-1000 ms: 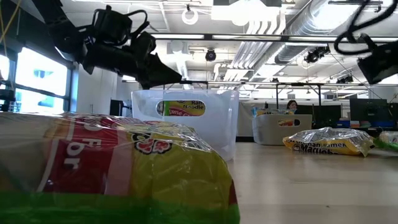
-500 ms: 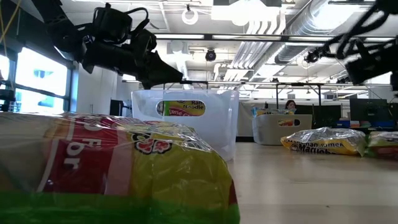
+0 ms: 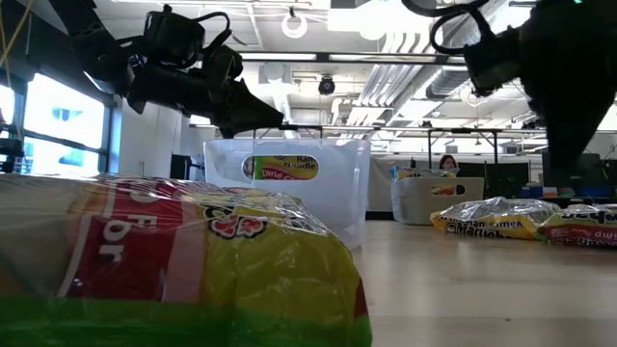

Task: Sort Maruchan noodles
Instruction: Put the green noodle pack into the transparent bin

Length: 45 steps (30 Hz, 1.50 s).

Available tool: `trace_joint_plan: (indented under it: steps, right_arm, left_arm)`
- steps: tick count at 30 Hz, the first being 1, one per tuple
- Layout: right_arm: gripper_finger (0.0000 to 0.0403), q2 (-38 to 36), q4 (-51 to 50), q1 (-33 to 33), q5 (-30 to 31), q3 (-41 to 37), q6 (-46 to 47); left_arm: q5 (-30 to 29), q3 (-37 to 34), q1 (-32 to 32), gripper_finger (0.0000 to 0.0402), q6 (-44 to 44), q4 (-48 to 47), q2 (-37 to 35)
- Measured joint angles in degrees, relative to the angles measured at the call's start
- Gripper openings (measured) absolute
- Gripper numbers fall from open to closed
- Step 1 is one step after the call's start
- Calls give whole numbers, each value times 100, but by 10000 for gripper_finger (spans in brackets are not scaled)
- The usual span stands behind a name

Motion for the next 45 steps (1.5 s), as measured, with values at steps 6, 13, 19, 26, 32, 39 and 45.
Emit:
trace_joint_plan:
  steps: [6, 13, 19, 26, 32, 39, 45]
  right_arm:
    - [41, -11, -1132, 308, -1766, 436, 602]
    - [41, -9, -108, 916, -2069, -320, 2448]
    - [20, -4, 968, 1238, -2039, -874, 3059]
    - [2, -4, 1854, 1231, -965, -917, 2057]
    - [0, -4, 708, 1169, -1049, -251, 2063]
    - [39, -4, -931, 888, -443, 0, 1729]
    - [137, -4, -2407, 61, -534, 0, 633]
  left_arm:
    - [-2, 0, -115, 58, 2, -4, 0]
    - [0, 0, -234, 58, 98, -5, 0]
    - [-2, 0, -232, 58, 101, -7, 0]
    - [-2, 0, -232, 58, 98, -4, 0]
    - [-1, 0, -232, 58, 101, -4, 0]
    - [-2, 0, -229, 58, 111, -4, 0]
    - [0, 0, -229, 58, 111, -4, 0]
